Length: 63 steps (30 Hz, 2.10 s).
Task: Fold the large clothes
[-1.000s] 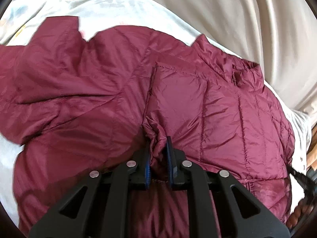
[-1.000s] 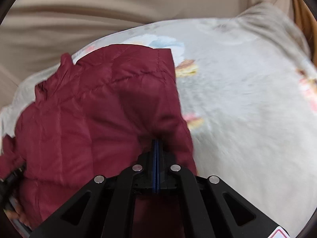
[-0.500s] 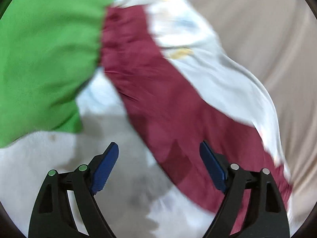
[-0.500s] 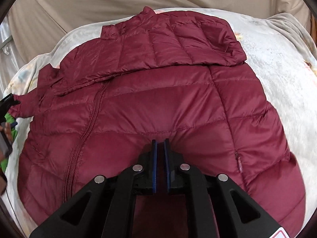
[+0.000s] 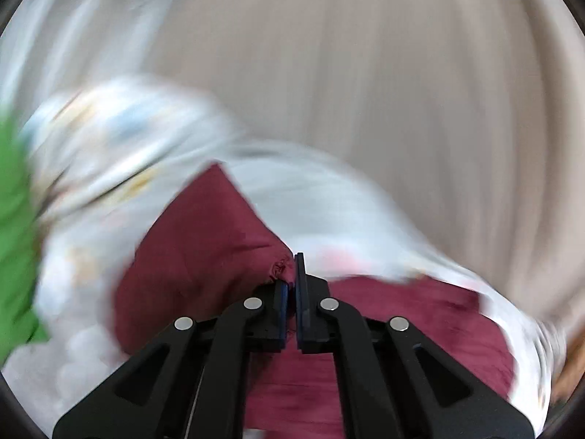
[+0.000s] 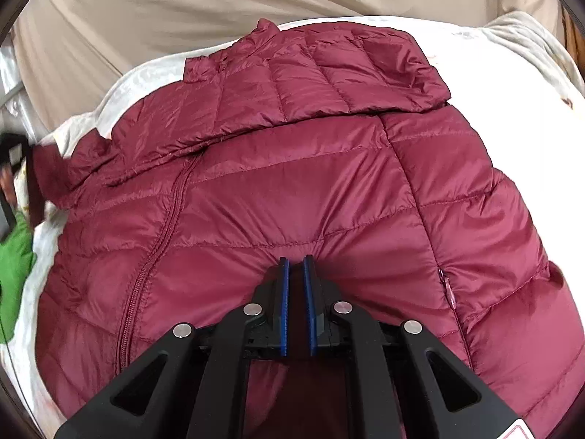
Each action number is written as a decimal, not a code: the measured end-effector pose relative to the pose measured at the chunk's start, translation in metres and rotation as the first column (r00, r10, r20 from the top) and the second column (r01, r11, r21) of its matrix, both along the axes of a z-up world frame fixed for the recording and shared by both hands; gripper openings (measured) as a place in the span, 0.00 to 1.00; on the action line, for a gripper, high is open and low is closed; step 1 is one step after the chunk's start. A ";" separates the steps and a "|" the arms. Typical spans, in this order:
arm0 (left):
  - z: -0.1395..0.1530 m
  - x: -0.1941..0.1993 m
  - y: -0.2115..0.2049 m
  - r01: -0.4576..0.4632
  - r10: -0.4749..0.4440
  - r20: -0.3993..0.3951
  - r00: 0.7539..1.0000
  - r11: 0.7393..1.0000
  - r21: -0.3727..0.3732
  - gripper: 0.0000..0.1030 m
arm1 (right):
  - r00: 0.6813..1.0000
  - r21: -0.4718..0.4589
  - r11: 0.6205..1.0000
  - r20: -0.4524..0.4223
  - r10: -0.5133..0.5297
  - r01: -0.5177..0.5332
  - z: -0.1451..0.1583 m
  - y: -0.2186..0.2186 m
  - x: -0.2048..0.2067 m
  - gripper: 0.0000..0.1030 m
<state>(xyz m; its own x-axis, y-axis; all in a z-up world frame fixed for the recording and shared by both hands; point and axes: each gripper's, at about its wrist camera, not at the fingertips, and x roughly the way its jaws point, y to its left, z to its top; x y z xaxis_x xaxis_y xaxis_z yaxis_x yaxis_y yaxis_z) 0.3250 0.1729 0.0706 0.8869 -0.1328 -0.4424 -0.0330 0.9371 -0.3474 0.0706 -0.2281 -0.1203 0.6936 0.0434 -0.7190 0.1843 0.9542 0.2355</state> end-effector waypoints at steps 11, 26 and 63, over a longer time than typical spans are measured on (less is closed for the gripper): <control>-0.123 -0.069 -0.300 0.489 -0.426 -0.345 0.837 0.865 0.117 0.42 | 1.000 0.096 0.995 0.008 -0.024 0.023 0.013 -0.025 -0.024 0.22; -0.145 -0.066 -0.045 -0.033 -0.102 -0.354 0.929 0.934 -0.355 0.67 | 0.985 0.187 0.982 0.171 -0.009 -0.024 0.109 -0.055 0.049 0.53; -0.098 -0.026 -0.033 -0.002 -0.031 -0.101 0.994 0.951 -0.310 0.00 | 0.823 0.096 0.955 0.536 0.187 -0.280 0.217 -0.052 0.081 0.03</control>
